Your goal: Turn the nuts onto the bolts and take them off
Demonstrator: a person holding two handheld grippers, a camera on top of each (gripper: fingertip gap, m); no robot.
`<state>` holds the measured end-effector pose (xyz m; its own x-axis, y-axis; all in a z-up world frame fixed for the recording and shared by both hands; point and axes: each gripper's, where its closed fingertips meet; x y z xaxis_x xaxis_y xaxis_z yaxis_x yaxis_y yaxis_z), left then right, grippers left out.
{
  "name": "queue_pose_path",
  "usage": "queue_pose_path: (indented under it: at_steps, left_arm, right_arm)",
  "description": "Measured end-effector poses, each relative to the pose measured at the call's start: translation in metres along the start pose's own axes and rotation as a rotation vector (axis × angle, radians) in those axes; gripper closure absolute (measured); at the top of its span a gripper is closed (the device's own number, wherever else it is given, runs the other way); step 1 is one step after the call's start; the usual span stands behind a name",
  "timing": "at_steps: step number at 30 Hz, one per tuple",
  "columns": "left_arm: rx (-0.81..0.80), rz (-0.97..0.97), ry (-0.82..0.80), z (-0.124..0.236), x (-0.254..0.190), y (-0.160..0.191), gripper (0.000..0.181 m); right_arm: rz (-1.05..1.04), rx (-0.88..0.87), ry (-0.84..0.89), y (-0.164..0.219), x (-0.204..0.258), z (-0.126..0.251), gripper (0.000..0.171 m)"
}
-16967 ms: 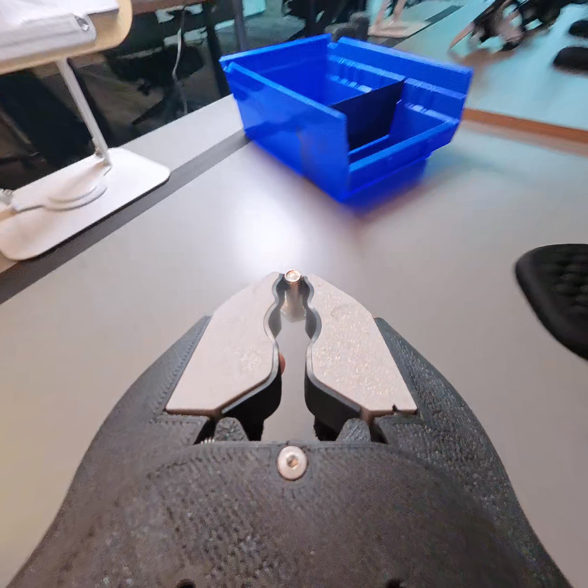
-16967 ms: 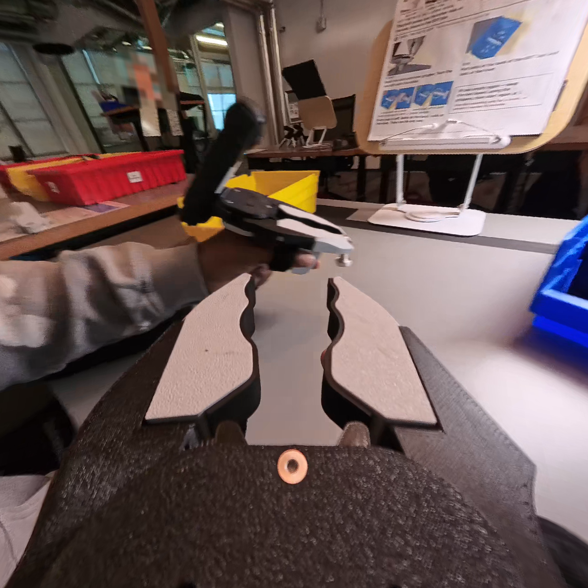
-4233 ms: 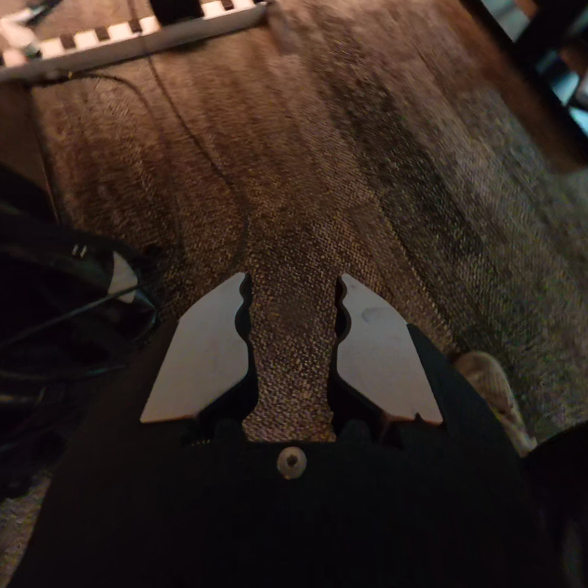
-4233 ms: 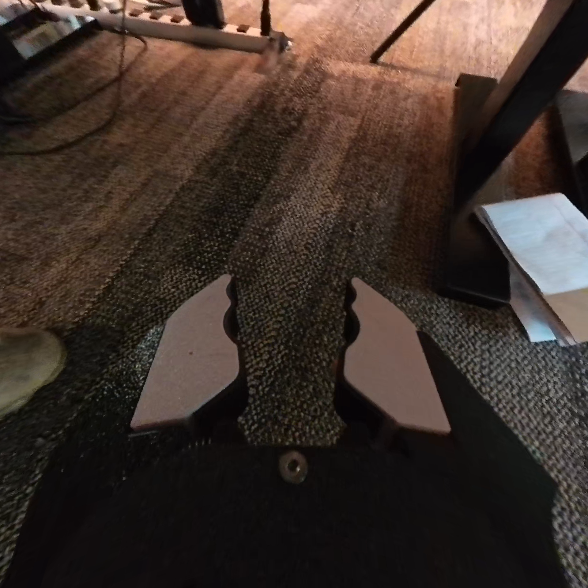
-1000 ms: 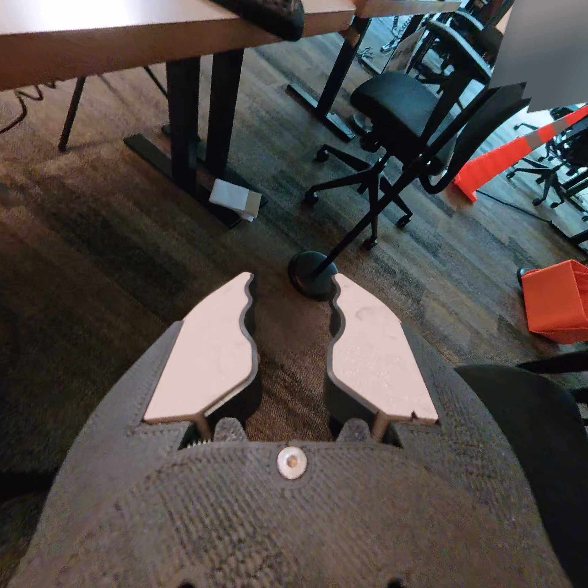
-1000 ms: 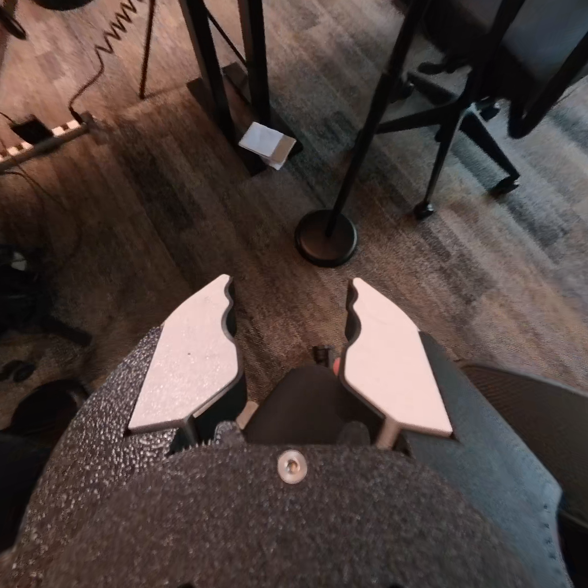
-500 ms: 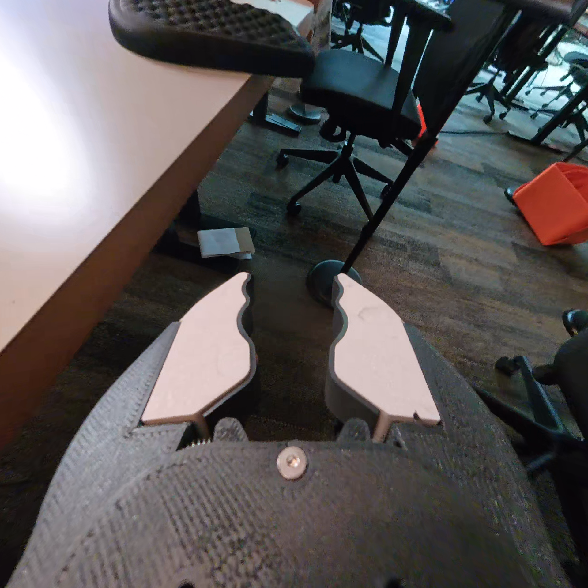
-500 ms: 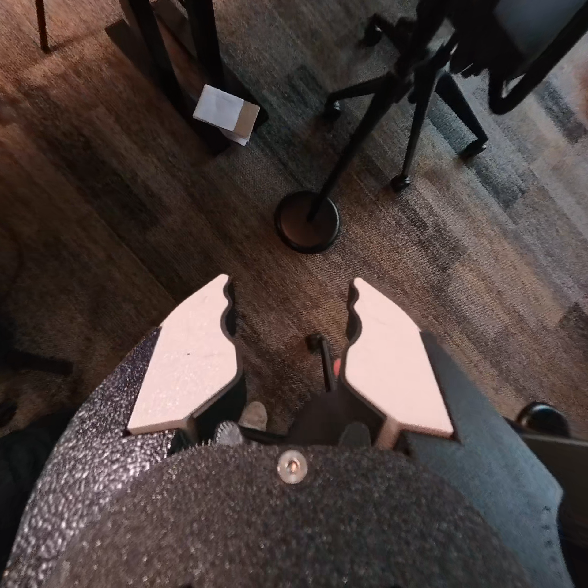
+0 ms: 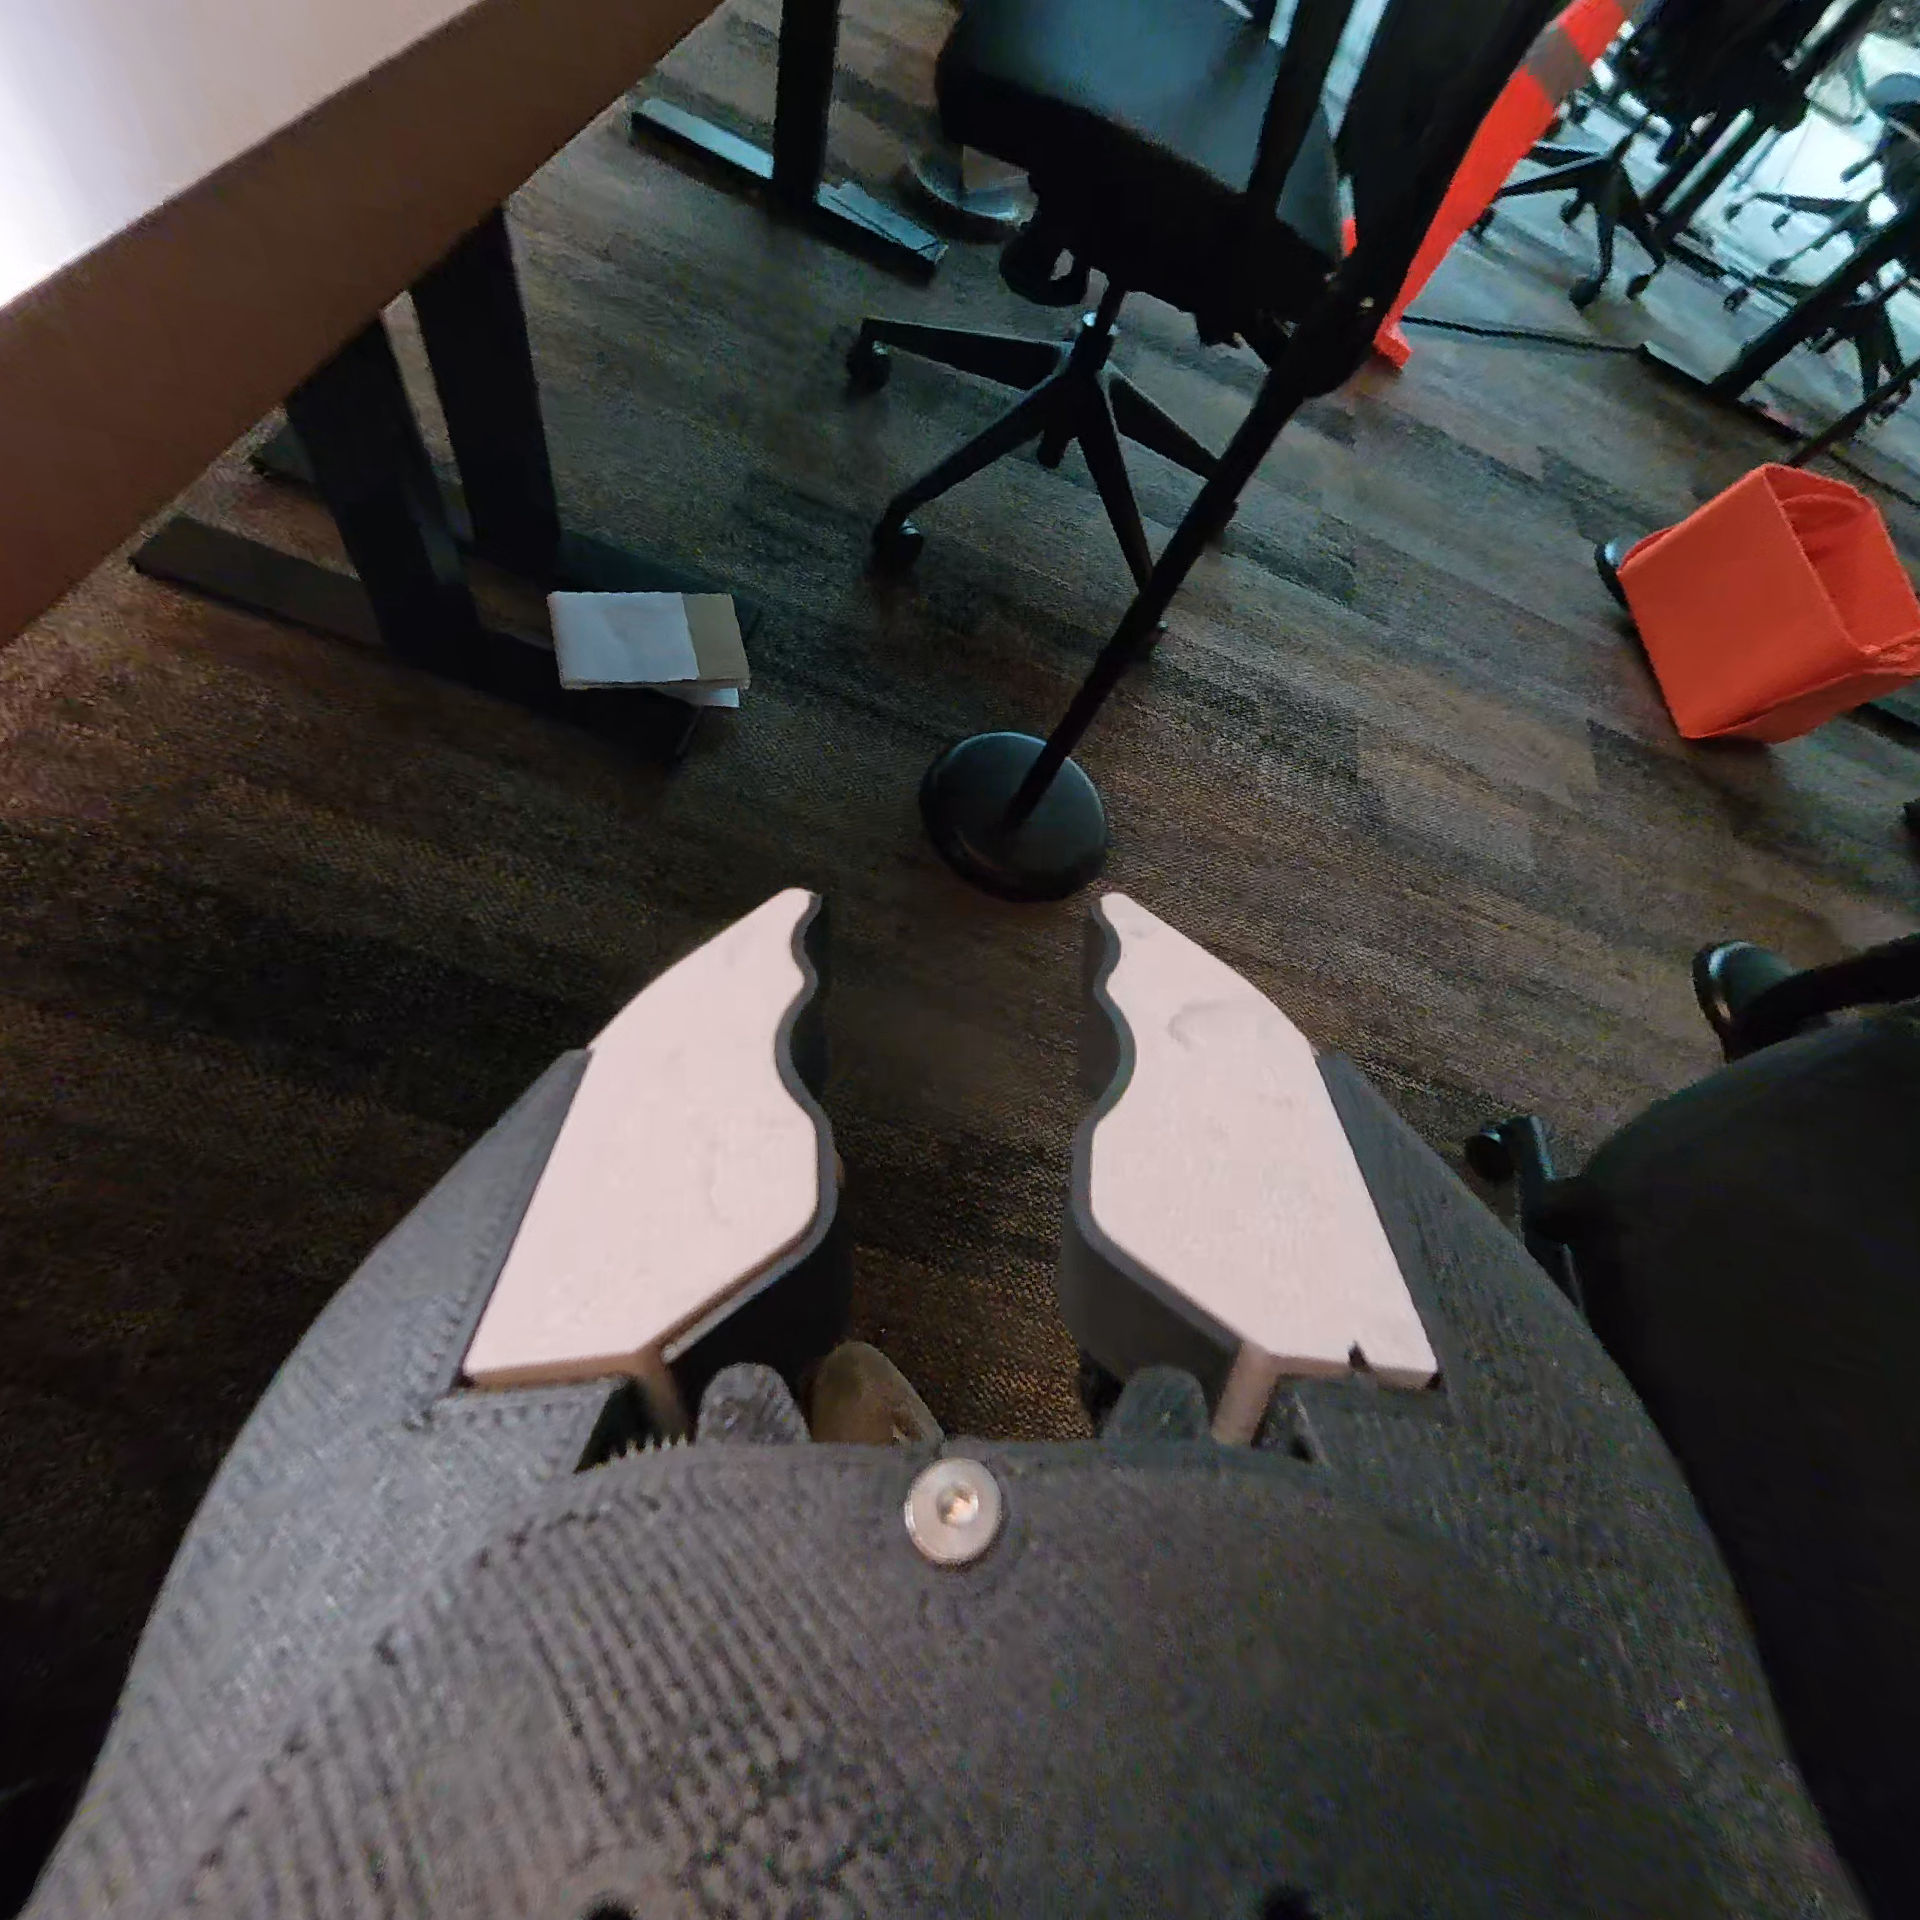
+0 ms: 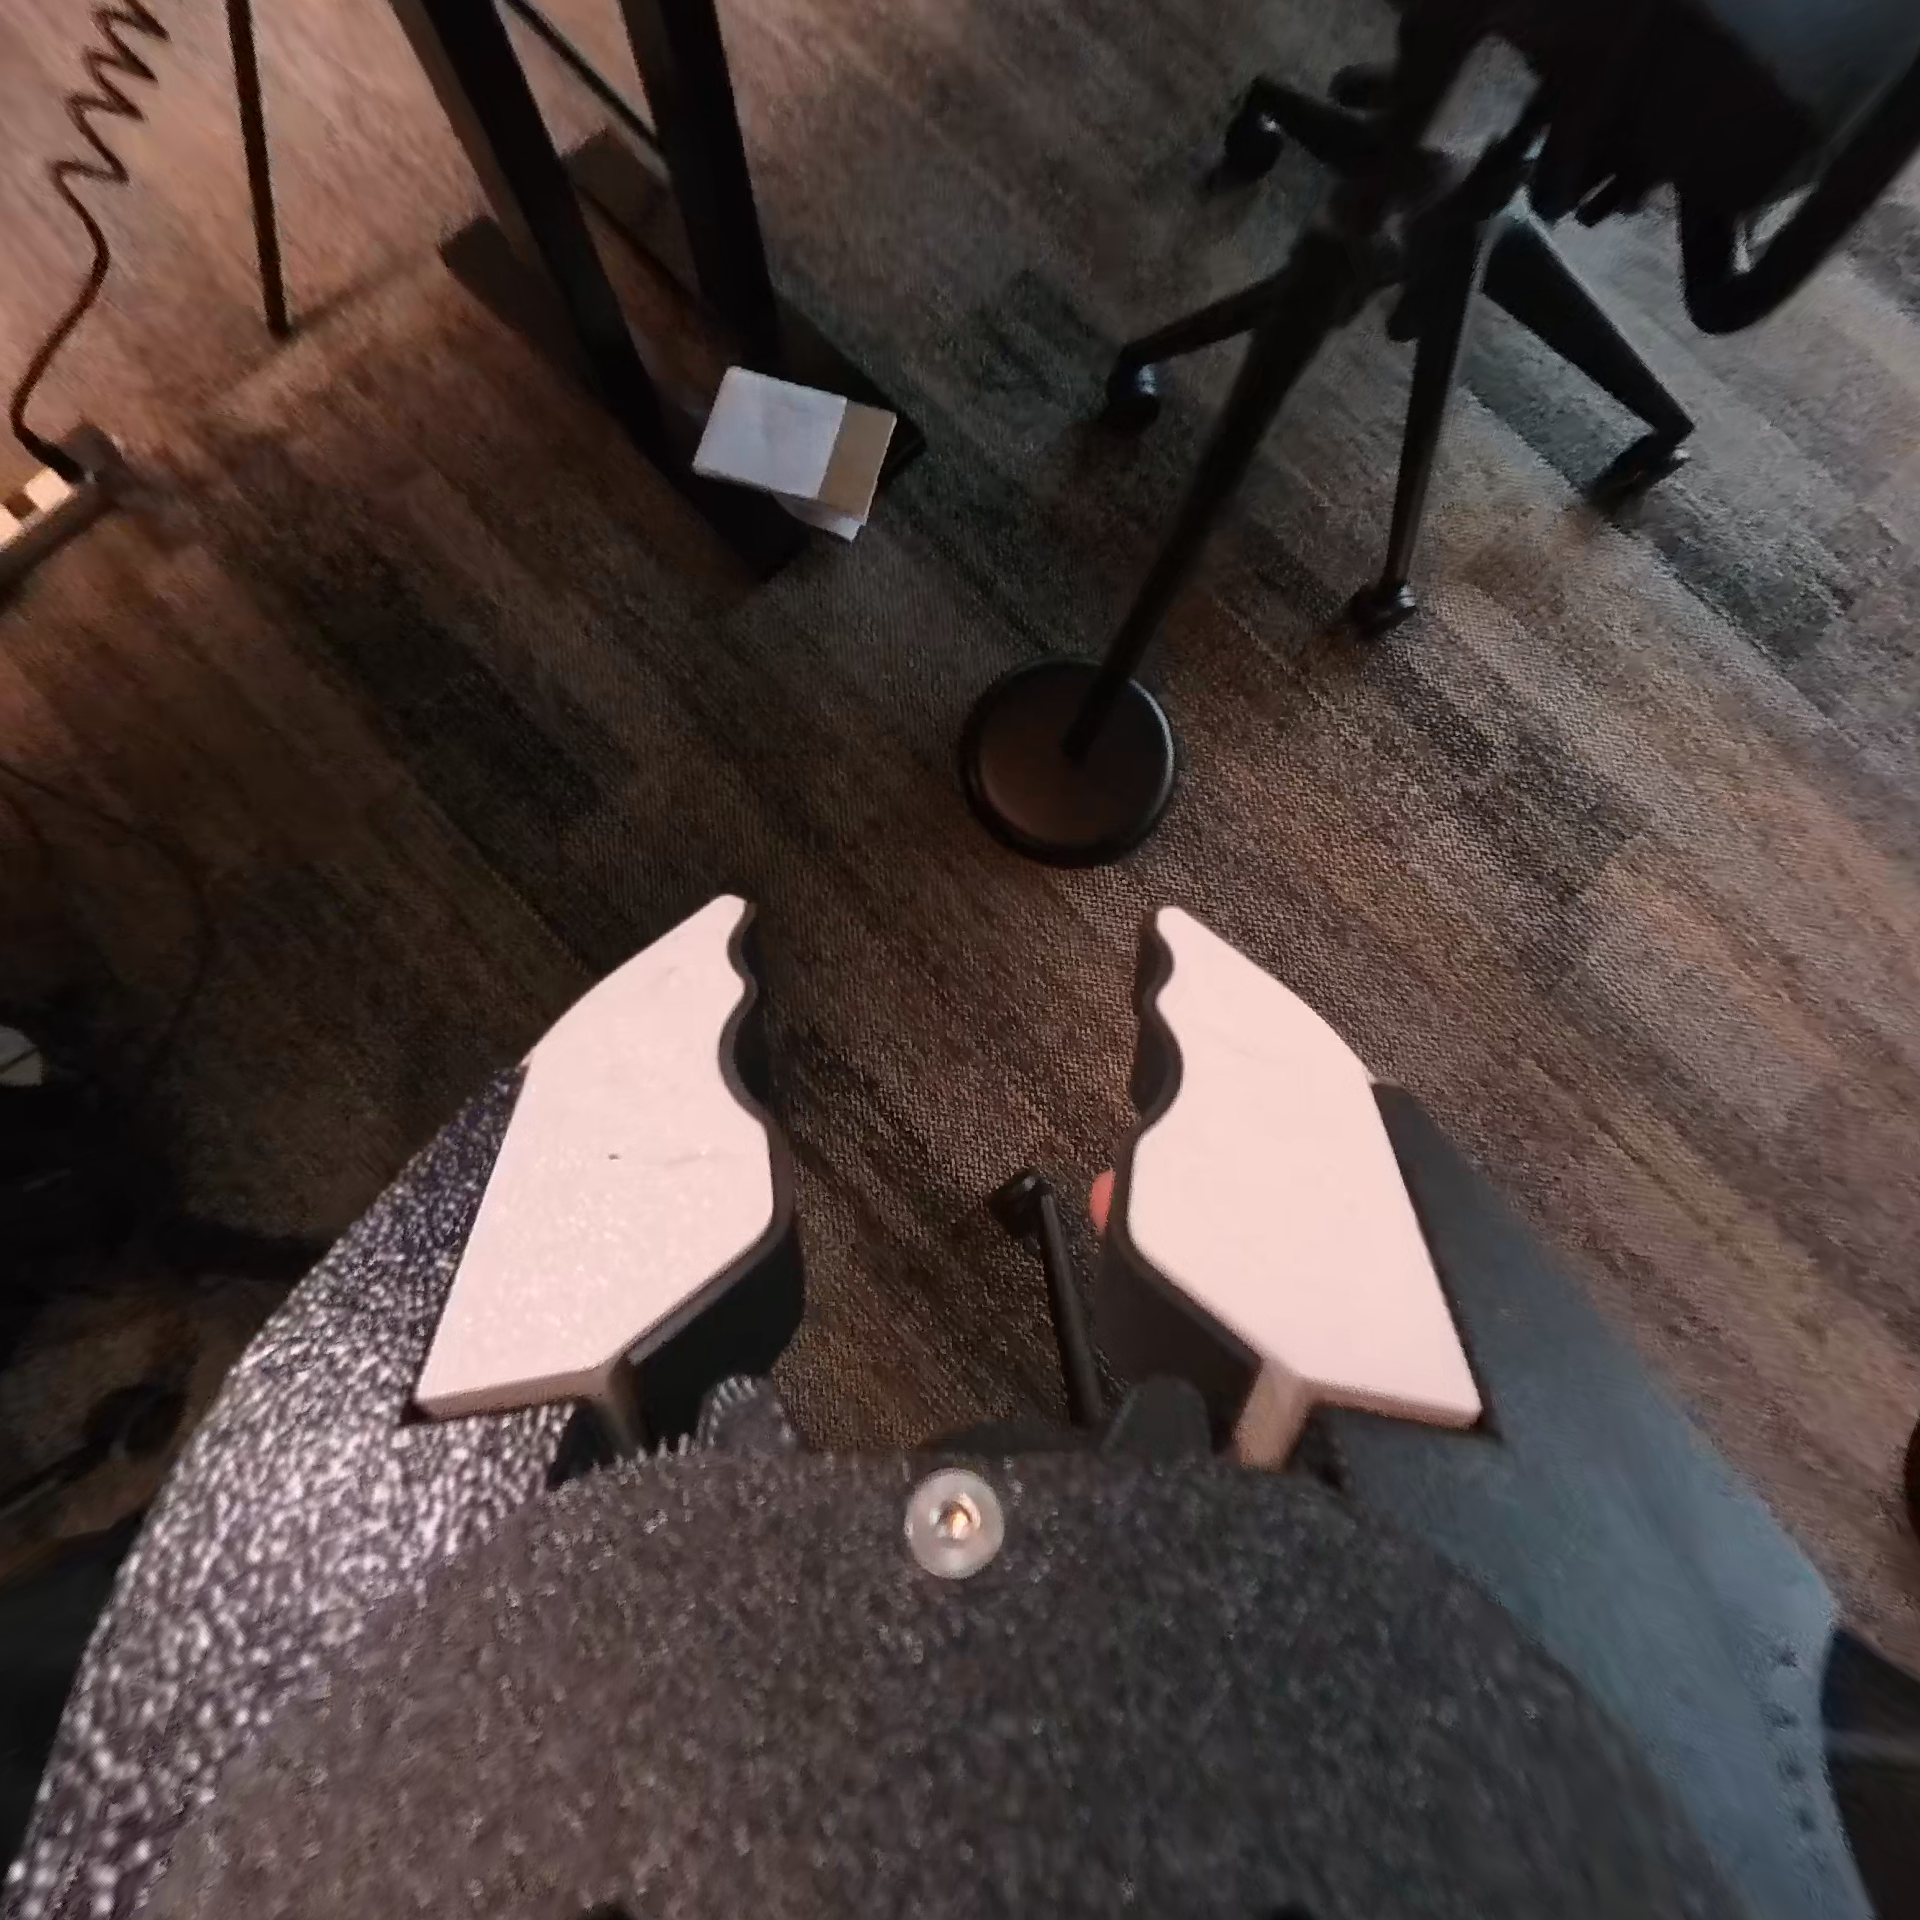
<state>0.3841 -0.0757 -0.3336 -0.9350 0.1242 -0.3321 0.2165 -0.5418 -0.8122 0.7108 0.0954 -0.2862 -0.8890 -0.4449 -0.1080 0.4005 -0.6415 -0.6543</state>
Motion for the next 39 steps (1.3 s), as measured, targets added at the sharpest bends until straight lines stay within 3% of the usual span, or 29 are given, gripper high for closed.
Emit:
queue_pose_path:
  at_steps: [6, 12, 18, 28, 39]
  left_arm:
    - [-0.026, -0.165, 0.1, -0.022, -0.078, -0.042, 0.134]
    - [-0.057, -0.174, 0.164, -0.027, -0.185, -0.085, 0.133]
    - [-0.087, -0.059, 0.241, -0.017, -0.283, -0.135, 0.133]
    - [-0.078, -0.198, 0.311, 0.03, -0.405, -0.208, 0.133]
    - [-0.061, -0.311, 0.45, 0.043, -0.494, -0.217, 0.134]
  right_arm:
    - [-0.076, -0.101, 0.101, 0.046, -0.077, 0.087, 0.101]
    - [-0.148, -0.124, 0.226, 0.116, -0.15, 0.201, 0.103]
    - [-0.234, -0.134, 0.22, 0.187, -0.152, 0.285, 0.103]
    - [-0.336, -0.324, 0.139, 0.202, -0.132, 0.334, 0.104]
    - [-0.449, -0.392, 0.307, 0.234, -0.178, 0.377, 0.106]
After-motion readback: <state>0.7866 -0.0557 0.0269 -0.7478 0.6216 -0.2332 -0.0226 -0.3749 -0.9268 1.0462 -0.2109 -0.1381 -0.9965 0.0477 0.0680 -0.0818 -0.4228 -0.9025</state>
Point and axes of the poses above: each gripper's, where its closed fingertips meet, z back along the fingers, y out of its underside, x = y × z across the jaws, and after that the axes turned 6 degrees about y, right-handed
